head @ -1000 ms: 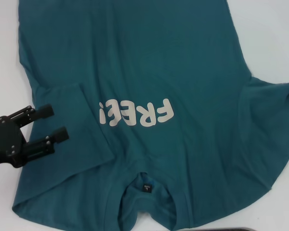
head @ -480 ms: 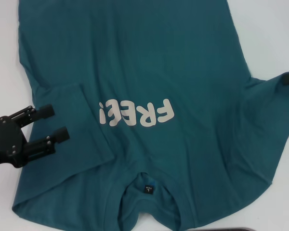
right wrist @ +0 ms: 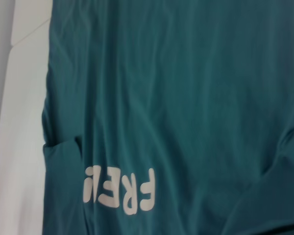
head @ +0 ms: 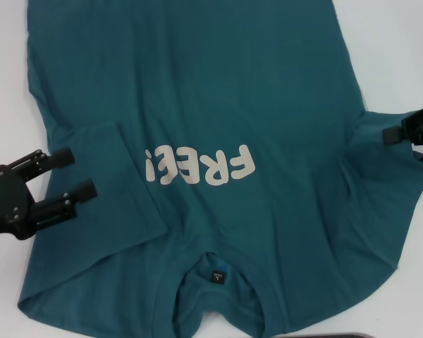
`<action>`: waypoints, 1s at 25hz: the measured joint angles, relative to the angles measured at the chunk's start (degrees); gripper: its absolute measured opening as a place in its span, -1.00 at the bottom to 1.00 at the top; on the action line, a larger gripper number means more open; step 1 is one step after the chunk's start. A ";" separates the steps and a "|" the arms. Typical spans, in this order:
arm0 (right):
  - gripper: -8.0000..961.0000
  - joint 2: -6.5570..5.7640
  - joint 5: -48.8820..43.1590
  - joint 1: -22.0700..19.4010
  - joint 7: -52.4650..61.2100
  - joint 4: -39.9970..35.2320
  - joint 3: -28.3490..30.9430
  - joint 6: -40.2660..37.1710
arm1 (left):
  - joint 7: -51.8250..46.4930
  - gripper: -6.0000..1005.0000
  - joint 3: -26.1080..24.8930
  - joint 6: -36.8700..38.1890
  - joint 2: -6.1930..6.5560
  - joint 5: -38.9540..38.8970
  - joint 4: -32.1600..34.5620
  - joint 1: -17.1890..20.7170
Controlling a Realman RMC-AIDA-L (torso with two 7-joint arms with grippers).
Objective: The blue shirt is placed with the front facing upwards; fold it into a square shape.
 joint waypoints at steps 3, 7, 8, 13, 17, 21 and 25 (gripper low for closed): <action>-0.95 0.00 0.84 0.38 0.01 -0.11 0.15 -0.61 | 0.10 0.62 0.00 -0.25 0.01 -0.28 0.00 0.00; -0.95 0.11 2.59 0.95 0.07 0.21 -0.10 -1.04 | 0.06 0.62 0.00 -0.40 0.02 -0.41 -0.01 0.00; -0.95 0.23 2.84 1.09 0.13 0.26 -0.13 -1.05 | 0.05 0.62 0.00 -0.41 0.02 -0.42 -0.04 0.00; -0.95 1.78 3.41 1.88 0.38 0.55 -0.08 -0.30 | 0.00 0.62 0.00 -0.46 0.02 -0.43 -0.09 0.05; -0.95 3.09 3.73 2.68 0.10 2.76 -0.17 0.76 | 0.00 0.62 0.00 -0.50 0.02 -0.48 -0.17 0.09; -0.95 3.35 3.75 3.23 -0.05 5.86 -0.26 2.33 | 0.00 0.62 0.00 -0.56 0.04 -0.86 -0.20 0.10; -0.95 3.35 3.73 3.16 0.01 7.78 -0.31 4.14 | 0.00 0.62 0.00 -0.59 0.08 -1.87 -0.20 0.35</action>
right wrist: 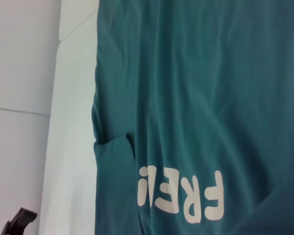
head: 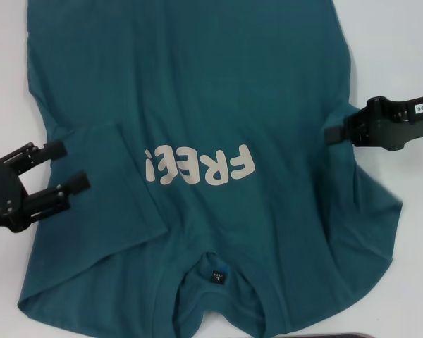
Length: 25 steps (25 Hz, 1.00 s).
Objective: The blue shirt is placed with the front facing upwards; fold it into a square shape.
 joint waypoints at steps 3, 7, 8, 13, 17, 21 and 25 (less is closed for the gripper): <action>-0.95 0.00 0.04 -0.39 0.28 0.37 0.35 0.46 | 0.00 0.62 0.00 0.00 0.02 -0.24 0.01 0.10; -0.95 -0.06 1.34 -0.54 0.33 0.85 0.92 0.55 | 0.00 0.62 0.00 -0.03 0.03 -0.55 0.00 0.10; -0.95 -0.07 1.95 -0.54 0.33 0.96 0.93 0.57 | 0.00 0.62 0.00 -0.05 0.03 -0.75 0.01 0.10; -0.68 -0.25 3.17 -0.16 0.42 2.53 0.93 1.57 | 0.00 0.62 0.00 -0.09 0.02 -1.34 0.00 0.41; -0.31 -0.21 4.04 0.01 0.37 3.32 0.92 3.45 | 0.00 0.62 0.00 -0.09 0.02 -1.59 -0.06 0.70; -0.01 0.15 5.85 0.41 -0.32 4.67 0.36 5.96 | 0.00 0.62 0.00 -0.09 0.02 -1.66 -0.06 0.79; 0.15 0.48 6.06 1.53 -1.31 6.00 0.25 7.98 | 0.00 0.62 0.00 -0.08 0.02 -1.66 -0.09 0.80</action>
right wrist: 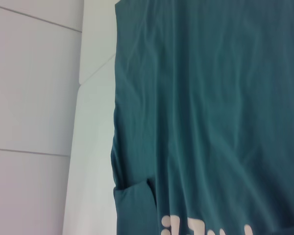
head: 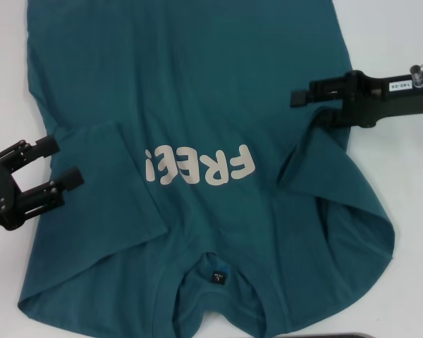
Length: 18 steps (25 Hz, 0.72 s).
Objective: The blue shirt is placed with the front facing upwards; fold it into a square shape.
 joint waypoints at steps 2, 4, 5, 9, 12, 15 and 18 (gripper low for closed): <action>0.24 0.15 0.00 0.46 -0.34 0.05 -0.16 0.79 | 0.00 0.62 0.00 0.00 0.00 0.00 0.00 0.03; 0.32 0.17 -0.16 0.81 -0.27 0.06 -0.64 1.25 | 0.00 0.62 0.00 0.00 0.00 0.00 0.00 0.10; 0.36 0.18 -0.24 0.90 -0.09 0.07 -0.84 1.54 | 0.00 0.62 0.00 0.00 0.00 0.00 0.00 0.15; 0.37 0.19 -0.31 1.03 0.71 0.09 -1.09 2.35 | 0.00 0.62 0.00 0.00 0.00 0.00 0.00 0.19; 0.37 0.06 -0.38 1.04 1.42 0.09 -1.22 2.41 | 0.00 0.62 0.00 -0.06 0.06 -0.04 0.00 0.18; 0.37 -0.41 -0.42 1.13 2.08 0.09 -2.72 2.41 | 0.00 0.62 0.00 -0.45 0.07 -0.81 0.00 0.26; 0.37 -1.29 -0.91 1.68 4.46 -0.15 -5.72 2.24 | 0.00 0.62 0.00 -0.62 0.16 -1.31 0.14 0.35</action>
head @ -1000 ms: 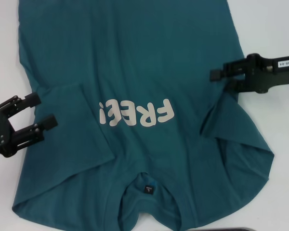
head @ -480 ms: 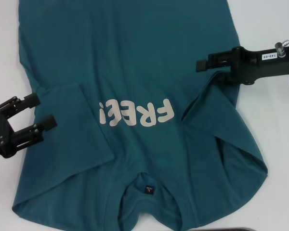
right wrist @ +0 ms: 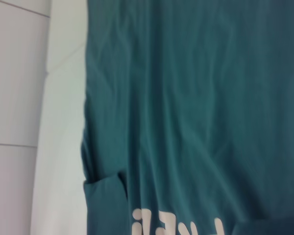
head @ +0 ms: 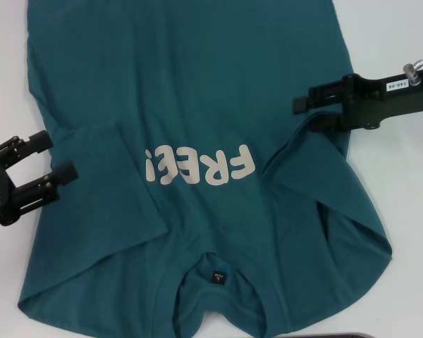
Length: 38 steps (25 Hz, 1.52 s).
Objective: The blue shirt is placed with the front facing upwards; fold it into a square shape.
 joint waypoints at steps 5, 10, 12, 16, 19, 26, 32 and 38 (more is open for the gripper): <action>0.38 -2.10 -0.26 1.74 5.13 -0.57 -1.58 -1.71 | 0.04 0.62 0.00 -0.06 0.02 -0.02 0.08 0.00; 0.38 -2.81 1.09 3.38 5.91 -3.15 -1.12 -1.83 | 0.17 0.62 0.00 -0.08 0.01 -0.05 0.13 0.07; 0.38 -2.67 2.46 3.73 4.63 -3.36 -1.09 -1.12 | 0.16 0.62 0.00 -0.08 0.01 -0.06 0.13 0.08; 0.37 -2.45 4.09 4.10 2.66 -3.36 -1.85 -0.74 | 0.14 0.62 0.00 -0.08 0.01 -0.06 0.12 0.09; 0.37 -2.70 3.45 4.67 3.56 -3.08 -4.38 -1.27 | 0.07 0.62 0.00 -0.08 0.01 -0.06 -0.01 0.09; 0.36 -4.35 2.35 4.31 2.74 -4.70 -8.25 -6.70 | 0.01 0.62 0.00 -0.07 0.03 -0.06 -0.12 -0.08; 0.36 -6.61 -2.73 3.00 2.74 -8.53 -8.73 -12.80 | -0.11 0.62 0.00 -0.09 0.14 -0.76 -0.13 0.12; 0.36 -6.60 -7.18 2.21 0.04 -10.30 -8.93 -17.46 | -0.17 0.62 0.00 -0.17 0.18 -1.30 -0.14 0.17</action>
